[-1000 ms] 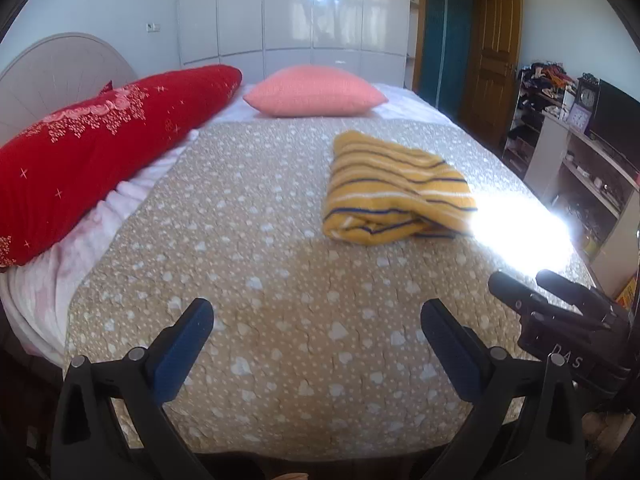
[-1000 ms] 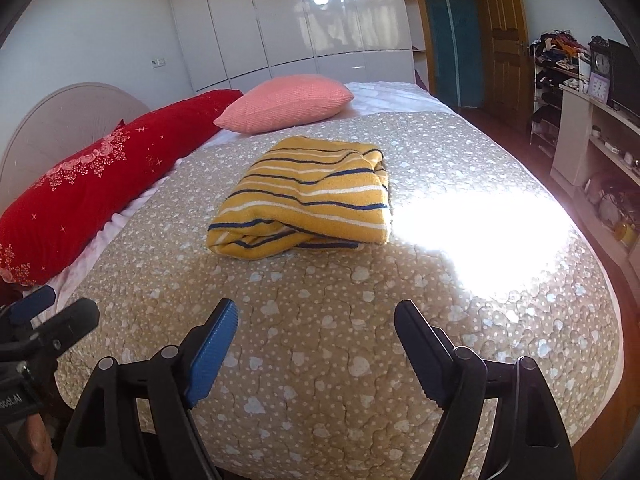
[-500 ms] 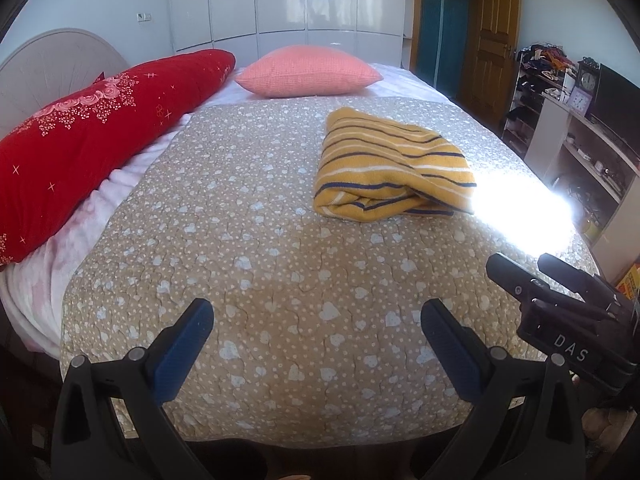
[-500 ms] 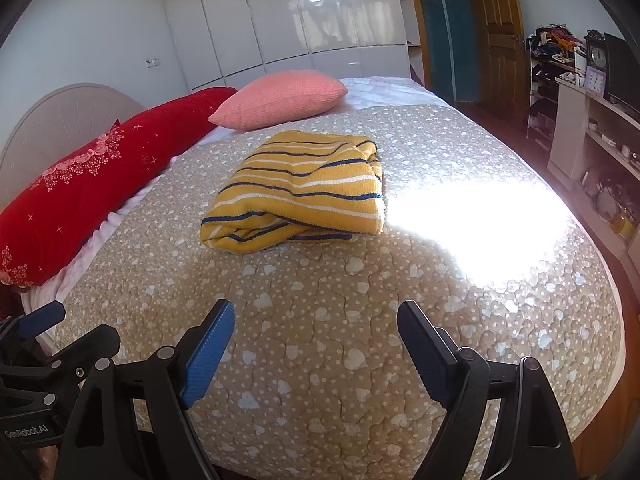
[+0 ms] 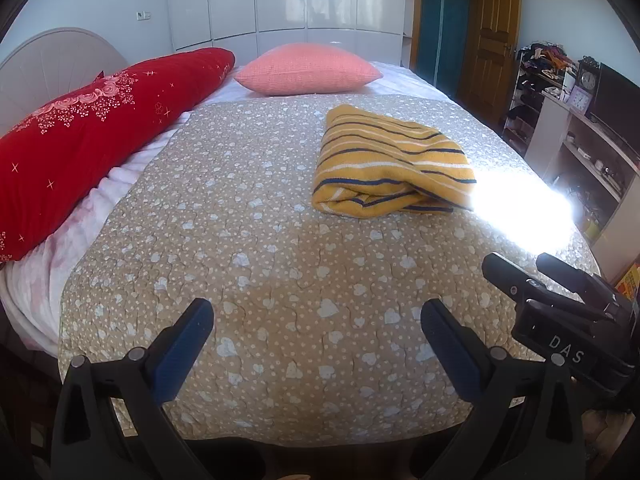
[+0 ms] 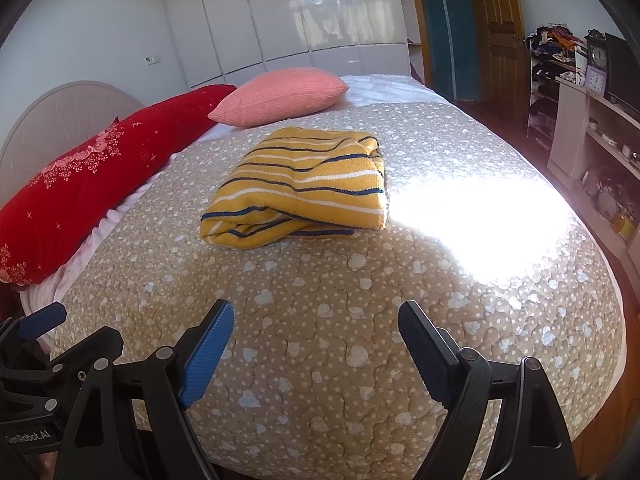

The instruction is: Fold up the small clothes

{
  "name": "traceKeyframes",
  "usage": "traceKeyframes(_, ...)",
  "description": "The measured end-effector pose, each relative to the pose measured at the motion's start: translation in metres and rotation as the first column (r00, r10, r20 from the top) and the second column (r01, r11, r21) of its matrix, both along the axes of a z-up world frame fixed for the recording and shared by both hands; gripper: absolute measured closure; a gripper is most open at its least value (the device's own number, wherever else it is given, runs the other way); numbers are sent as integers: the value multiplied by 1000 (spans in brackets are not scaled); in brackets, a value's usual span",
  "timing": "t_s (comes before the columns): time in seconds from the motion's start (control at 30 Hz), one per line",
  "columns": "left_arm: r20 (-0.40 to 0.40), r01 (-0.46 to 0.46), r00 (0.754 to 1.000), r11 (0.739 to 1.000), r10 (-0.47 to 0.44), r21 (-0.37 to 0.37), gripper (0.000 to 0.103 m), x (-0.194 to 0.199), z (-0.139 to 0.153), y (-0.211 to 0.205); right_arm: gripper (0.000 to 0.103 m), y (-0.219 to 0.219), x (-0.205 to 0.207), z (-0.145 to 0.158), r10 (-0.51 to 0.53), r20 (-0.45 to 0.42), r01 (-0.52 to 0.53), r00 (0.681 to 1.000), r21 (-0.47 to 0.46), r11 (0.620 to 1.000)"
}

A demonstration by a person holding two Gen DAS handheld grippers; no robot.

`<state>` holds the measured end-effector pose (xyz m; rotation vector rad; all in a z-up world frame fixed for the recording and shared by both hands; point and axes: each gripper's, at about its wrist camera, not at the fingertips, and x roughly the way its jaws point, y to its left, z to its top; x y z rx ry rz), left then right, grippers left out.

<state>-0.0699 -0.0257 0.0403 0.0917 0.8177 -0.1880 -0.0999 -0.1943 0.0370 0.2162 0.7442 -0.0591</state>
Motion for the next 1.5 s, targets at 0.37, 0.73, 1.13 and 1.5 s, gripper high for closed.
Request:
traceKeyframes(0.37, 9, -6, 1000, 1000, 6, -2, 0, -3, 1, -1, 15, 2, -2, -2, 0, -1, 0, 1000, -3, 1000)
traceKeyframes(0.73, 24, -19, 1000, 1000, 19, 9, 0, -4, 1, -2, 14, 6, -3, -4, 10, -3, -10, 1000, -11, 1000)
traceKeyframes(1.13, 13, -23, 1000, 1000, 22, 7, 0, -3, -2, 0, 13, 7, -3, -5, 10, -5, -10, 1000, -13, 1000)
traceKeyframes(1.5, -10, -22, 1000, 1000, 23, 4, 0, 0, -8, 0, 13, 8, -1, -9, 17, -11, -17, 1000, -13, 1000)
